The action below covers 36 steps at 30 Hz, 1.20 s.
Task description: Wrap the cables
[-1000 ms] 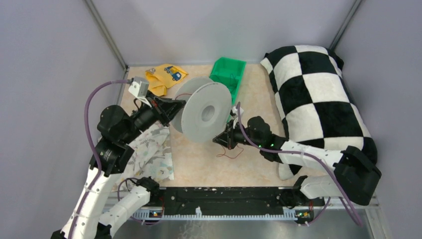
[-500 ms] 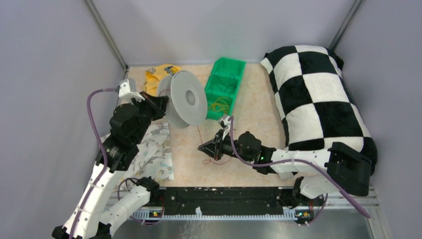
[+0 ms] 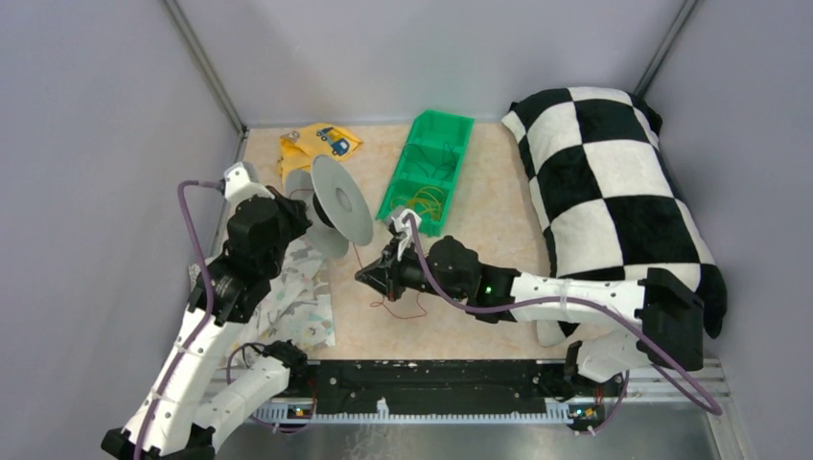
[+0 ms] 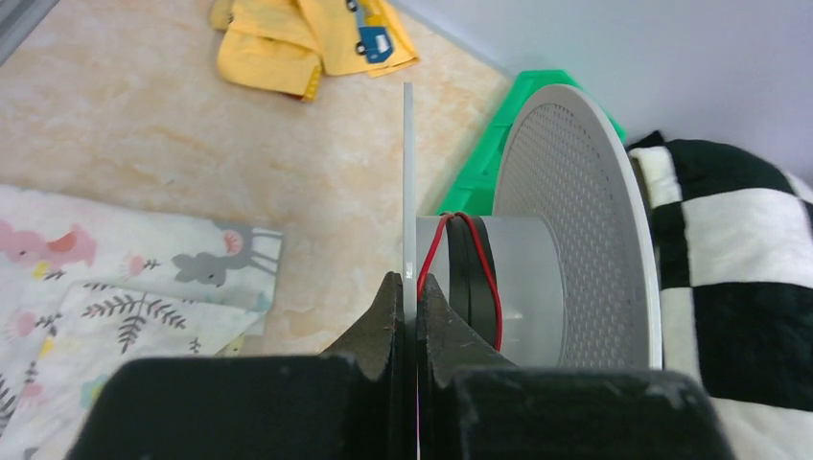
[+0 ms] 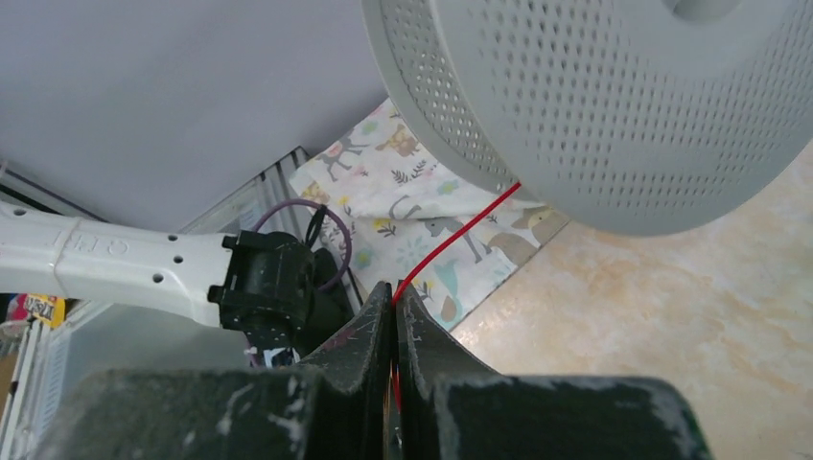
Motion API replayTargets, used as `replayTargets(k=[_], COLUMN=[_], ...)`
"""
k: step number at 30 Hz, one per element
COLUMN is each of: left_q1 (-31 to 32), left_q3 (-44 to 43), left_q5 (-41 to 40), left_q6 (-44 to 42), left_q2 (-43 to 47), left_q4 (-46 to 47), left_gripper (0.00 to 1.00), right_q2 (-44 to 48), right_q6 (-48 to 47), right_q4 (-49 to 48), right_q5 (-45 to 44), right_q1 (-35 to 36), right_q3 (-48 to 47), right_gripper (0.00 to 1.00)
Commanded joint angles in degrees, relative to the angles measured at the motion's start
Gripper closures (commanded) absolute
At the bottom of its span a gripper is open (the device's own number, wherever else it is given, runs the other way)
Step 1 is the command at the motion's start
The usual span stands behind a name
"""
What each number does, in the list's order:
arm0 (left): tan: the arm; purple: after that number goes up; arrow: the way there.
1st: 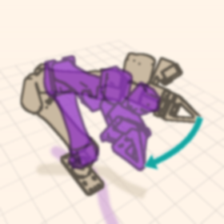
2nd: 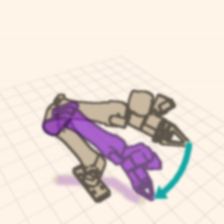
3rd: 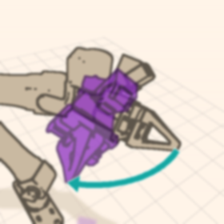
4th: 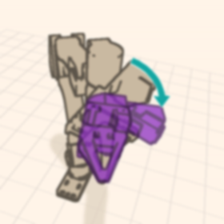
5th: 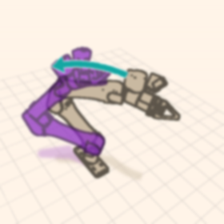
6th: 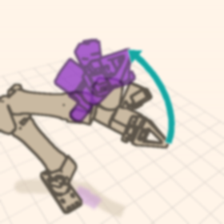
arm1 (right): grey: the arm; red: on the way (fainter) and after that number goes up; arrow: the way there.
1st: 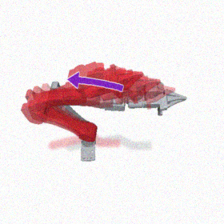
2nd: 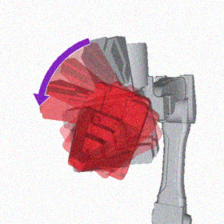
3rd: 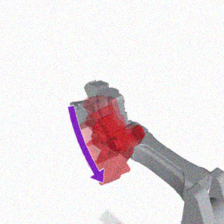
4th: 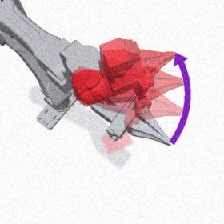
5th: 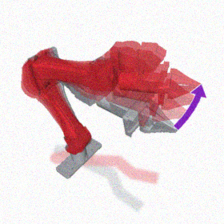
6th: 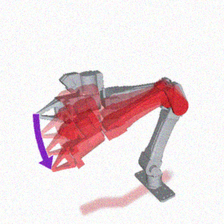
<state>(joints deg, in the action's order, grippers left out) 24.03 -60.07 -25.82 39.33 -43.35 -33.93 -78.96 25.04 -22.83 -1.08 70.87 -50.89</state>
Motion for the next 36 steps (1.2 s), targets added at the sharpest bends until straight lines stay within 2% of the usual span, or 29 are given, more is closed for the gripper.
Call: replayTargets(k=[1,4,7,13,15,17,20,23,29,36], left_q1=[-0.21,-0.21,-0.13,-0.13,-0.13,-0.21,-0.13,-0.14,-0.13,-0.15], left_q3=[-3.77,-3.68,-2.24,-4.87,-5.01,-4.86,-4.69,-4.0,-1.88,-3.38], left_q5=[-7.82,-5.86,3.21,20.16,22.05,23.27,23.98,22.98,25.26,22.59], left_q6=[1.04,-1.57,-9.81,-27.91,-32.23,-36.19,-38.87,-41.12,-41.61,-43.72], left_q2=[-2.5,-3.92,-5.17,-9.24,-8.5,-6.95,-4.99,-3.55,-0.79,-0.41], left_q4=[0.03,-0.44,4.26,3.87,3.99,5.23,7.51,10.4,14.34,13.45], left_gripper=[1.0,1.0,1.0,1.0,1.0,1.0,1.0,1.0,1.0,1.0], right_q2=[-1.05,-1.46,-1.46,2.48,4.31,6.08,7.35,6.16,-3.38,-14.28], right_q6=[-6.27,-9.55,-14.54,-21.5,-20.42,-15.2,-1.5,8.31,26.72,43.53], right_q4=[12.99,20.02,25.44,26.54,23.83,16.72,-2.64,-19.86,-48.8,-73.41], right_q5=[5.23,7.39,8.9,8.9,13.65,23.77,34.76,38.03,45.06,46.74], right_q1=[1.37,1.46,1.47,1.11,-0.54,-3.8,-7.92,-8.2,-8.21,-7.83], right_q3=[-10.01,-15.44,-19.57,-18.82,-16.61,-12.93,-5.21,1.0,3.6,1.0], right_gripper=[1.0,1.0,1.0,1.0,1.0,1.0,1.0,1.0,1.0,1.0])
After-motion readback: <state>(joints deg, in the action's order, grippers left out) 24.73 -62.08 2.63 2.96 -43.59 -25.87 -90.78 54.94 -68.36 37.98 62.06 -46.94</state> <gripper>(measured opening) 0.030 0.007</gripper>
